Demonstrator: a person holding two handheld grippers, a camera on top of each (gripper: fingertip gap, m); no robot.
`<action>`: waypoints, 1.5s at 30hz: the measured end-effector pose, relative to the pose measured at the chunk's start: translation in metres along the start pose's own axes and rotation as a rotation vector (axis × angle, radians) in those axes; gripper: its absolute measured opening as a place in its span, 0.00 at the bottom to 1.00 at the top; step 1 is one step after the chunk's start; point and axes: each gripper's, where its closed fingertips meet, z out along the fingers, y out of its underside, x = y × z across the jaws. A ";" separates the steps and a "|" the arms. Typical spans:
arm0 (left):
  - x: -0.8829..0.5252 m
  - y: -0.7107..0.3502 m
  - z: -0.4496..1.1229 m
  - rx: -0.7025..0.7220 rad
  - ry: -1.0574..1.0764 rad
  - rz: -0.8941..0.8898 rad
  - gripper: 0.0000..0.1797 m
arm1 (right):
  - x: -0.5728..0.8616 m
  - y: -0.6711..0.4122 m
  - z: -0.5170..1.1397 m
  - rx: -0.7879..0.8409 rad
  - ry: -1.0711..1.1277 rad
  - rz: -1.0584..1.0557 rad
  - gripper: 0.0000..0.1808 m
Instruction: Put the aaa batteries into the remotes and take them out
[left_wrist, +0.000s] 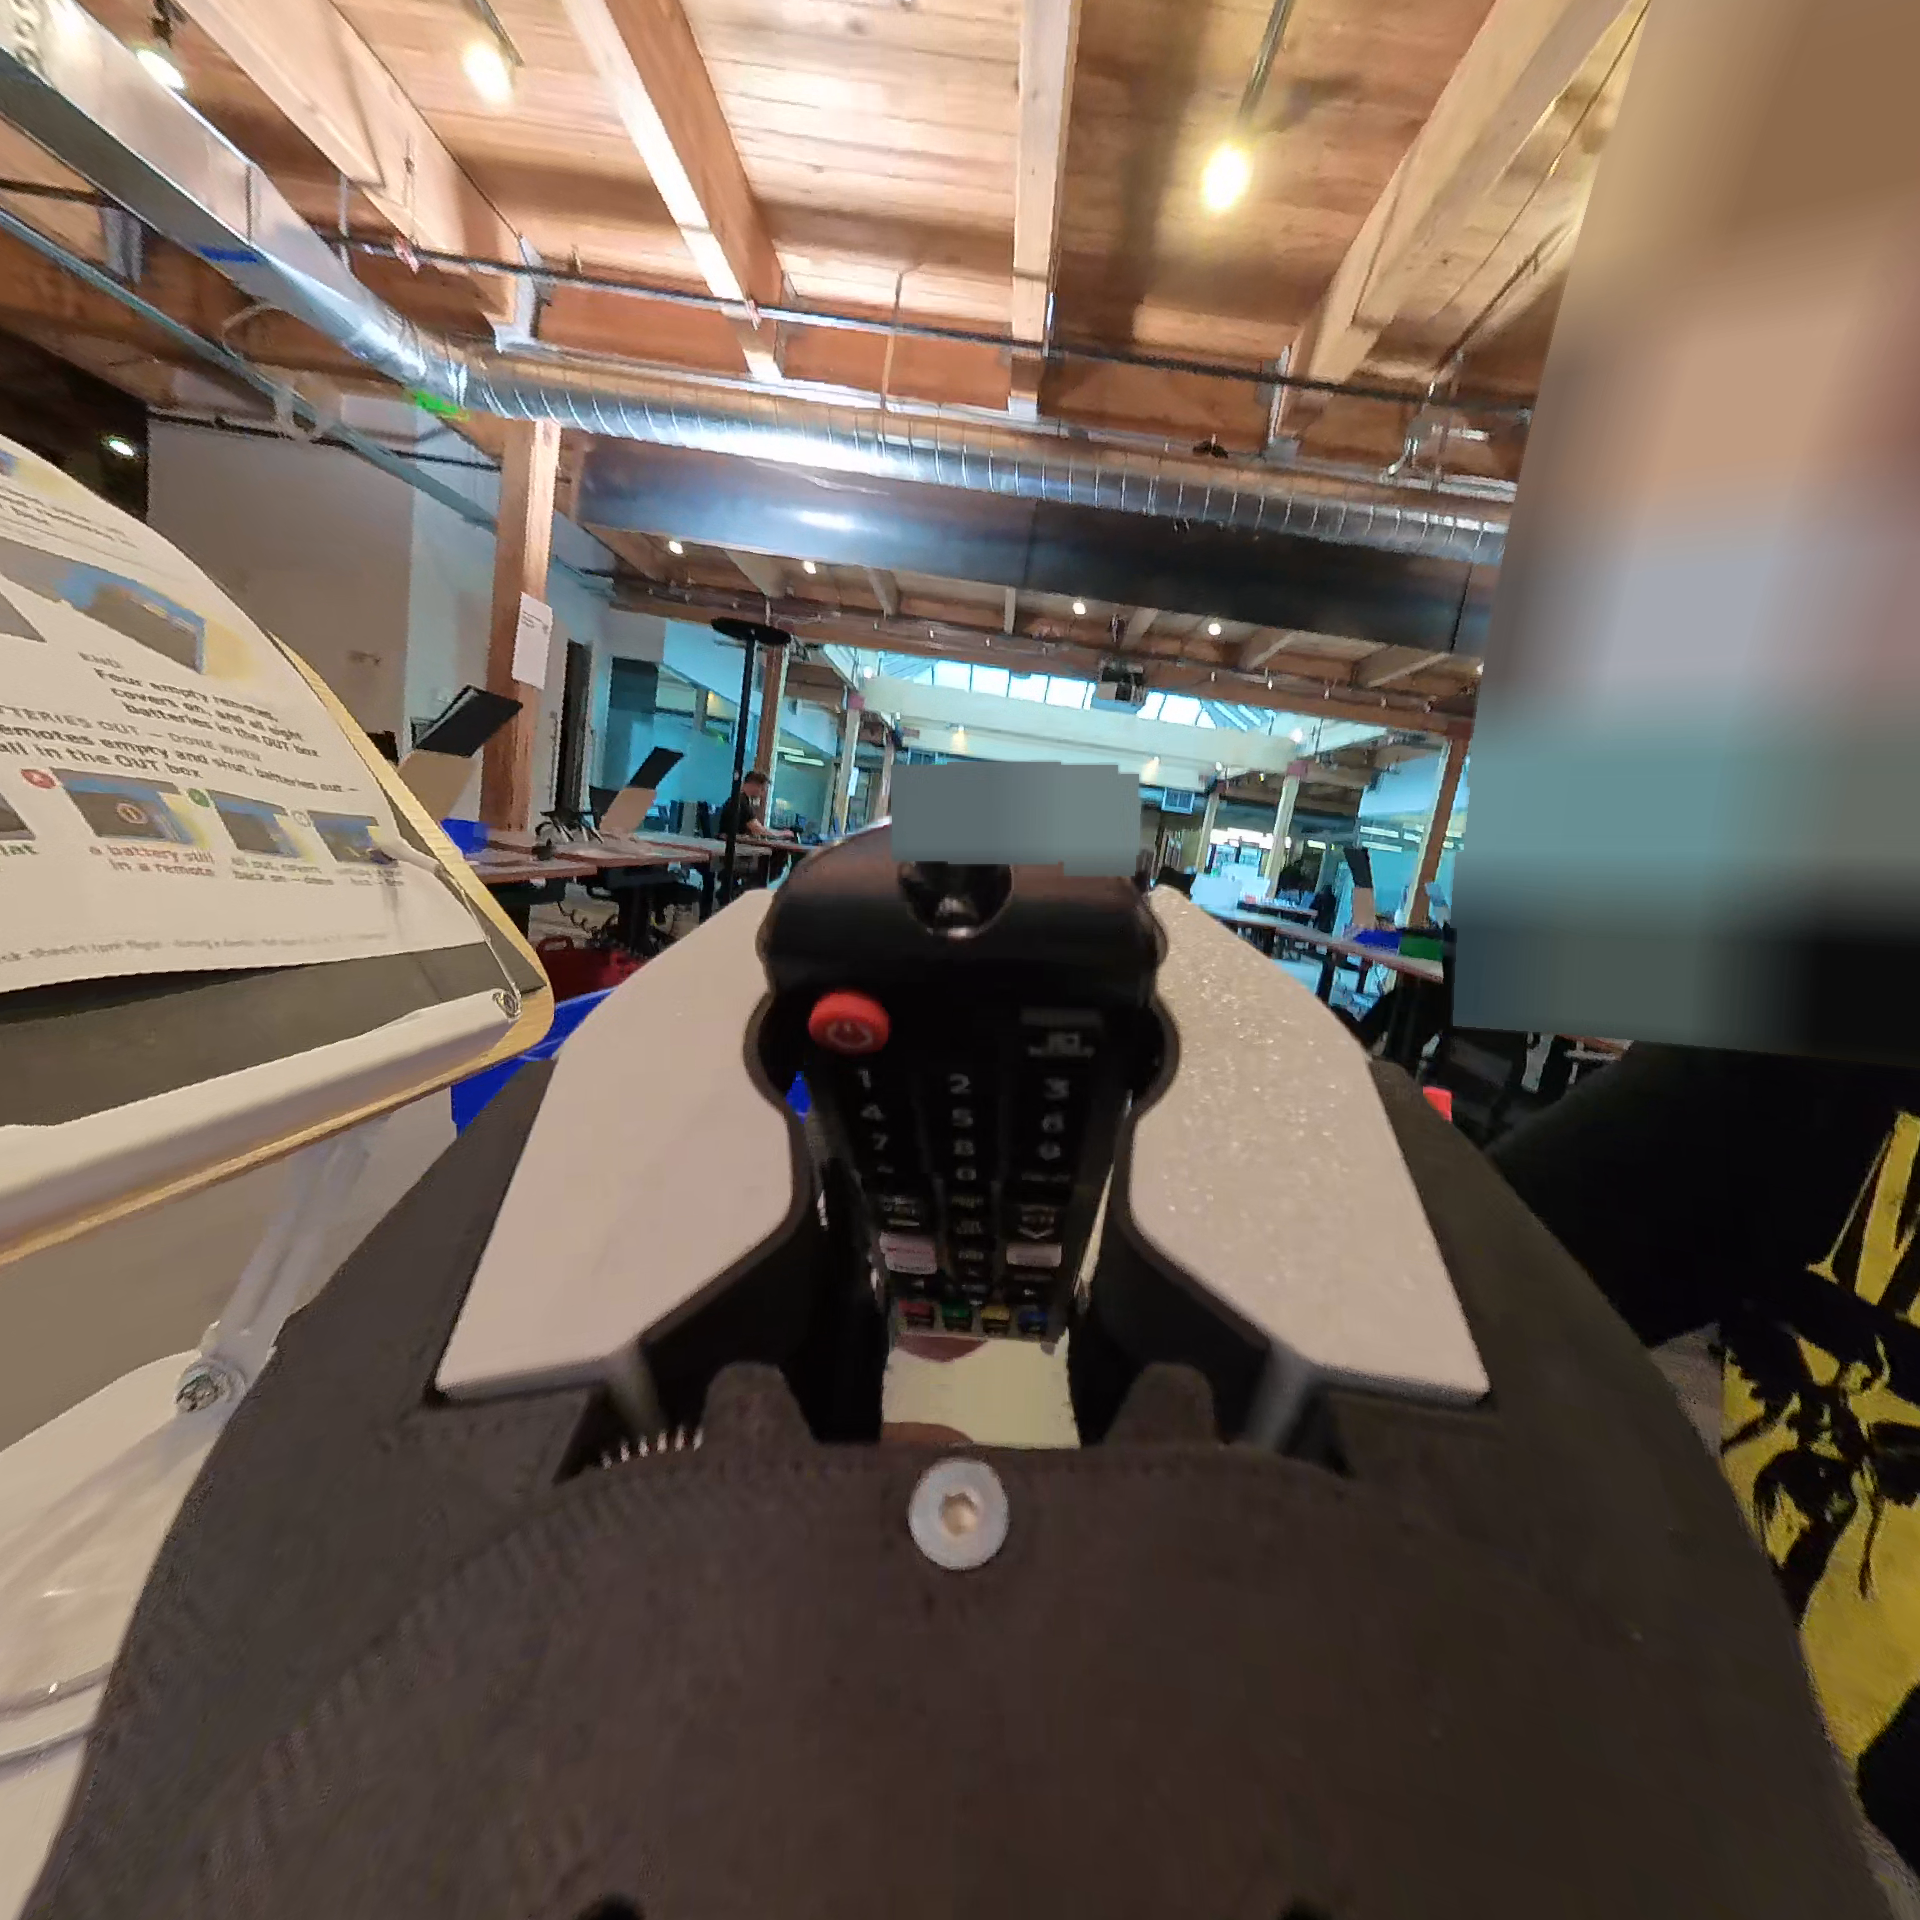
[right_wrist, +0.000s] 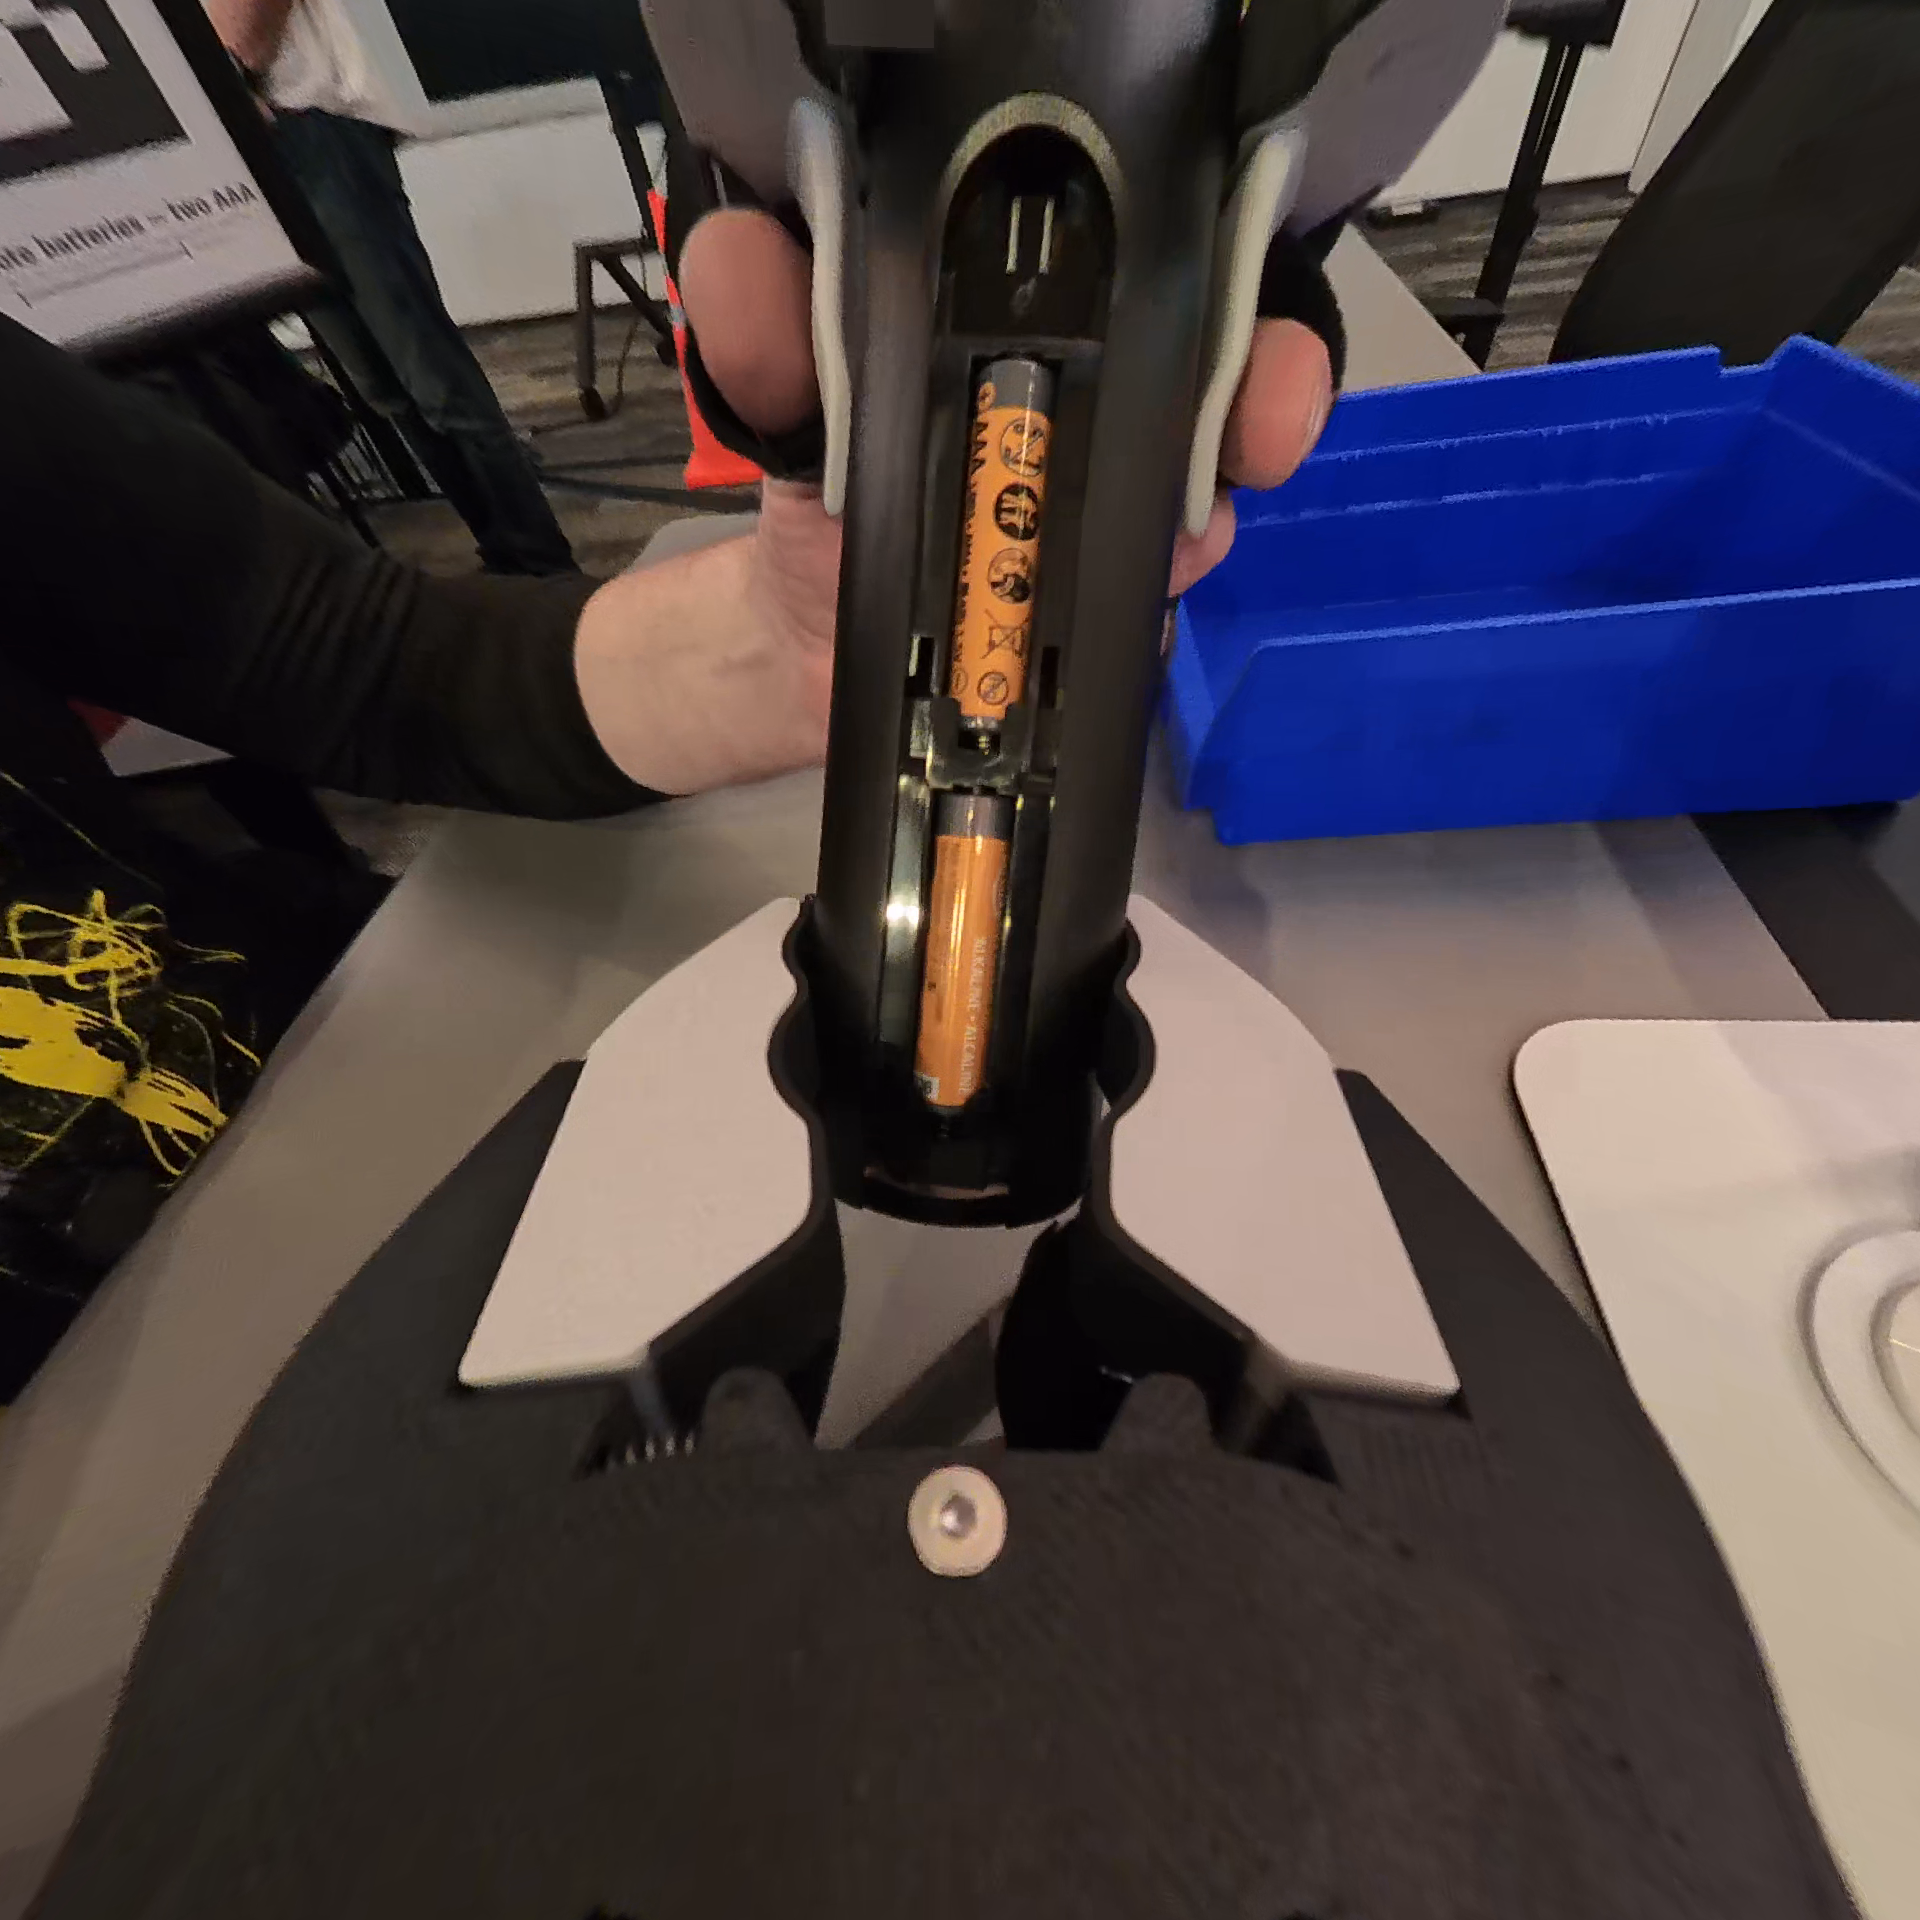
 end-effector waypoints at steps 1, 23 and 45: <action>0.000 0.002 -0.001 -0.017 0.007 0.007 0.34 | 0.002 0.004 0.001 -0.035 0.023 -0.022 0.29; -0.002 -0.005 -0.009 0.055 0.024 -0.042 0.34 | 0.004 -0.029 -0.016 0.184 -0.003 0.085 0.28; 0.052 0.005 0.012 -0.045 0.256 0.011 0.34 | -0.023 -0.045 -0.003 0.345 -0.278 0.261 0.15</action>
